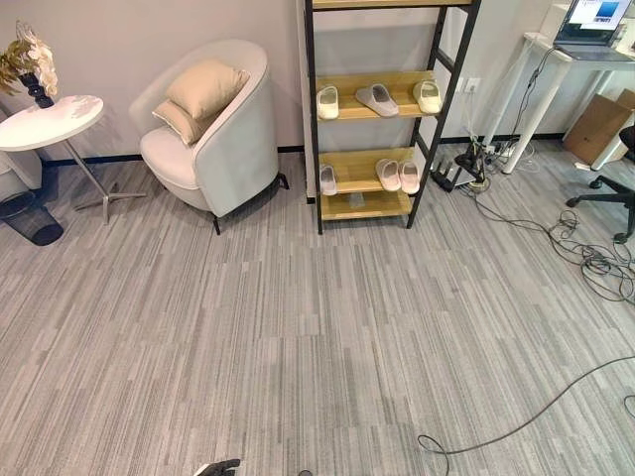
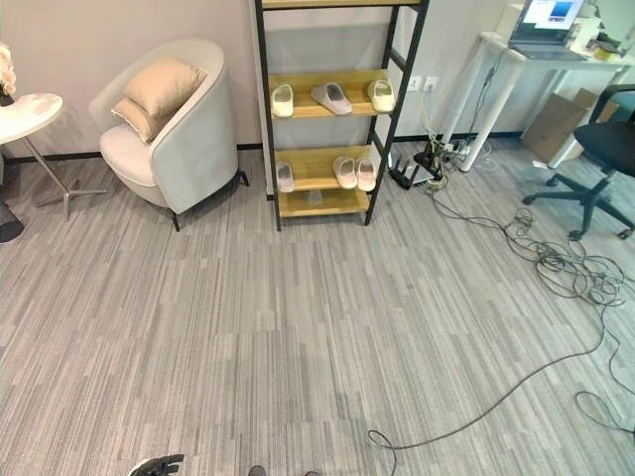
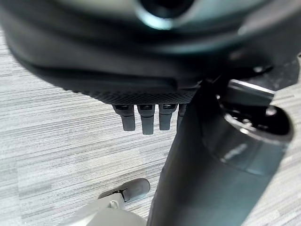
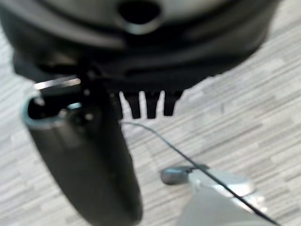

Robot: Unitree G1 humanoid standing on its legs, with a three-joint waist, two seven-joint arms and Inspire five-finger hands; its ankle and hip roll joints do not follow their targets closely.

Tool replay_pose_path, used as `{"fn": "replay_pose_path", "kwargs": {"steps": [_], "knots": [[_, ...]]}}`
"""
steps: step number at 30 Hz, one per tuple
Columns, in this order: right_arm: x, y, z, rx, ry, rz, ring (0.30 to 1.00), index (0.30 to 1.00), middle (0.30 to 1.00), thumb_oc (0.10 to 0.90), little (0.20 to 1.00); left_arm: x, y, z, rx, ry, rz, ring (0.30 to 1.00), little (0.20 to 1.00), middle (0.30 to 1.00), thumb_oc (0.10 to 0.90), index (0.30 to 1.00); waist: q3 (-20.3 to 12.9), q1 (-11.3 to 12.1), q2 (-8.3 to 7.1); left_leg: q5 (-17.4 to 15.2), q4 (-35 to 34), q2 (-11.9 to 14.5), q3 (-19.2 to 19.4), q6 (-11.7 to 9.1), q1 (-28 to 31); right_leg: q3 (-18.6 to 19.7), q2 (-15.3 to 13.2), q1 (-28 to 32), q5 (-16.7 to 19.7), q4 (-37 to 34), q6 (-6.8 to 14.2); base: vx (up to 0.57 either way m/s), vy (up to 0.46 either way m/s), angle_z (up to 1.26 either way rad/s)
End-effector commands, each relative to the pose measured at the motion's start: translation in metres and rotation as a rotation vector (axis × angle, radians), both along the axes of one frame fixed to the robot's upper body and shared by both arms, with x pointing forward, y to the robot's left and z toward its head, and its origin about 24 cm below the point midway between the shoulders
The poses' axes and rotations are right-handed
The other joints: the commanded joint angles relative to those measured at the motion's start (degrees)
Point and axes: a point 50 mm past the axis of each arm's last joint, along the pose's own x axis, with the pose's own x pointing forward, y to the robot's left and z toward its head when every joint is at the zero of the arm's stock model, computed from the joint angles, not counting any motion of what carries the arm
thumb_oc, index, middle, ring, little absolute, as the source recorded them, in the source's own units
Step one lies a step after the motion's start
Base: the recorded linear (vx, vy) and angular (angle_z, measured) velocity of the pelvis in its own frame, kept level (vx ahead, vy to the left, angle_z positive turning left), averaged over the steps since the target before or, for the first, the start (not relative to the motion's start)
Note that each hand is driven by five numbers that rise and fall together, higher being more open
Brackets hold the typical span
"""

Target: Arrange the slippers neatly on the shoe rack.

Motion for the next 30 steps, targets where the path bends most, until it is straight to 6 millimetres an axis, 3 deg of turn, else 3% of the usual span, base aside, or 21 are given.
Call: {"fn": "replay_pose_path", "kwargs": {"steps": [1,16,25,27,28,29,30], "knots": [[0.006,0.001,0.0,-0.01,-0.005,0.053,0.9,0.9,0.9,0.8,0.9,0.018,-0.012,0.001,0.011,-0.021,-0.114,0.9,0.9,0.9,0.8,0.9,-0.3,-0.6,-1.6,-3.4,-0.5,3.5,-1.3,-3.8,0.2,2.1,-4.1,-2.0,-1.4,0.3,6.9,0.0,0.0,0.0],[0.016,0.004,0.001,-0.002,-0.027,0.106,0.9,0.9,0.9,0.8,0.9,0.016,-0.011,0.001,0.021,0.0,-0.133,0.9,0.9,0.9,0.8,0.9,-0.3,-0.4,-1.72,-3.8,-0.5,3.9,-1.9,-4.1,0.5,1.8,-3.6,-1.7,-2.2,0.3,6.5,0.01,-0.016,0.0],[0.024,0.005,0.001,0.016,-0.039,0.123,0.9,0.9,0.9,0.8,0.9,0.013,-0.015,-0.001,0.012,0.018,-0.151,0.9,0.9,0.9,0.8,0.9,2.0,-0.7,-1.12,-3.5,0.0,6.2,-0.2,-5.2,3.1,4.2,-1.8,-0.4,-3.4,0.3,4.6,0.05,-0.105,-0.07],[0.023,0.005,0.001,0.016,-0.027,0.142,0.9,0.9,0.9,0.8,0.9,0.015,-0.017,-0.001,0.008,0.012,-0.16,0.9,0.9,0.9,0.8,0.9,2.8,-0.8,-1.29,-4.4,3.4,6.8,0.5,-5.7,2.7,4.5,-1.6,0.2,-3.6,0.6,4.1,0.09,-0.161,-0.13],[0.021,0.005,0.001,0.022,-0.014,0.163,0.9,0.9,0.9,0.8,0.9,0.017,-0.018,0.0,-0.001,0.005,-0.162,0.9,0.9,0.9,0.8,0.9,3.7,-0.9,-1.6,-4.7,8.6,7.9,1.2,-6.3,1.5,5.0,-1.4,0.5,-4.4,1.8,3.4,0.16,-0.284,-0.15],[0.018,0.006,0.0,0.027,0.005,0.194,0.9,0.9,0.9,0.8,0.9,0.023,-0.019,0.001,-0.001,-0.018,-0.168,0.9,0.9,0.9,0.8,0.9,4.9,-0.5,-1.97,-2.0,15.7,9.6,1.5,-7.0,-1.1,5.4,-1.0,1.3,-5.0,2.6,2.4,0.13,-0.225,-0.18],[0.019,0.006,0.0,0.027,0.004,0.194,0.9,0.9,0.9,0.8,0.9,0.023,-0.019,0.001,-0.001,-0.018,-0.168,0.9,0.9,0.9,0.8,0.9,4.9,-0.6,-1.93,-2.1,16.0,9.7,1.4,-7.0,-1.3,5.3,-1.0,1.2,-5.0,2.6,2.4,0.11,-0.205,-0.19]]}}
